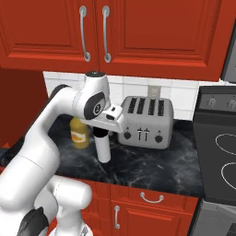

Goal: Move the drinks to the dining counter.

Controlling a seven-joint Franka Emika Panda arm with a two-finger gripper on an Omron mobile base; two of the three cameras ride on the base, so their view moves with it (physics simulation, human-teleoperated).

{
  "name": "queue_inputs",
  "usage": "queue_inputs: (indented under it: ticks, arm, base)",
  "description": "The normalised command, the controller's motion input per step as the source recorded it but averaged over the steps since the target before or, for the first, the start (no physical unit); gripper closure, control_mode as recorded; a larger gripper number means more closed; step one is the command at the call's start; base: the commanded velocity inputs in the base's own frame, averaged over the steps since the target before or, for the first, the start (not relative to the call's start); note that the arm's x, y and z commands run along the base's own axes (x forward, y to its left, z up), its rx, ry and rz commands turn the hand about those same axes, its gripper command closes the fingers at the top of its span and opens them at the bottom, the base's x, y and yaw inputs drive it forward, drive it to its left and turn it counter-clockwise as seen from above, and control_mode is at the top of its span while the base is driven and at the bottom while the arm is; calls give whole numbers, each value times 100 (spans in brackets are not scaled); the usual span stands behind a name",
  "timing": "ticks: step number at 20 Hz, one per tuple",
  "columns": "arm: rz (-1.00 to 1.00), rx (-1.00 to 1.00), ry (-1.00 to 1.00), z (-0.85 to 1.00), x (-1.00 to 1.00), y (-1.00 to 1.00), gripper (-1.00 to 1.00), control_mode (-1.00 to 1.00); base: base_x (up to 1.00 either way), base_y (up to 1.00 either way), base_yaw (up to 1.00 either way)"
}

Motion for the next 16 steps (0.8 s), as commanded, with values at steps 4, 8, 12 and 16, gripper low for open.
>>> queue_inputs:
  ticks: [4, 8, 12, 16]
  arm:
    - [0, -5, 4, 11, -1, 0, 100, -100]
    - [0, -1, 5, 2, 0, 0, 100, -100]
    - [0, 0, 14, -6, 0, 0, 100, -100]
    - [0, 0, 14, -5, 0, -4, 100, -100]
  base:
    - [0, 0, 0]
    - [0, 0, 0]
    - [0, 0, 0]
    - [0, 0, 0]
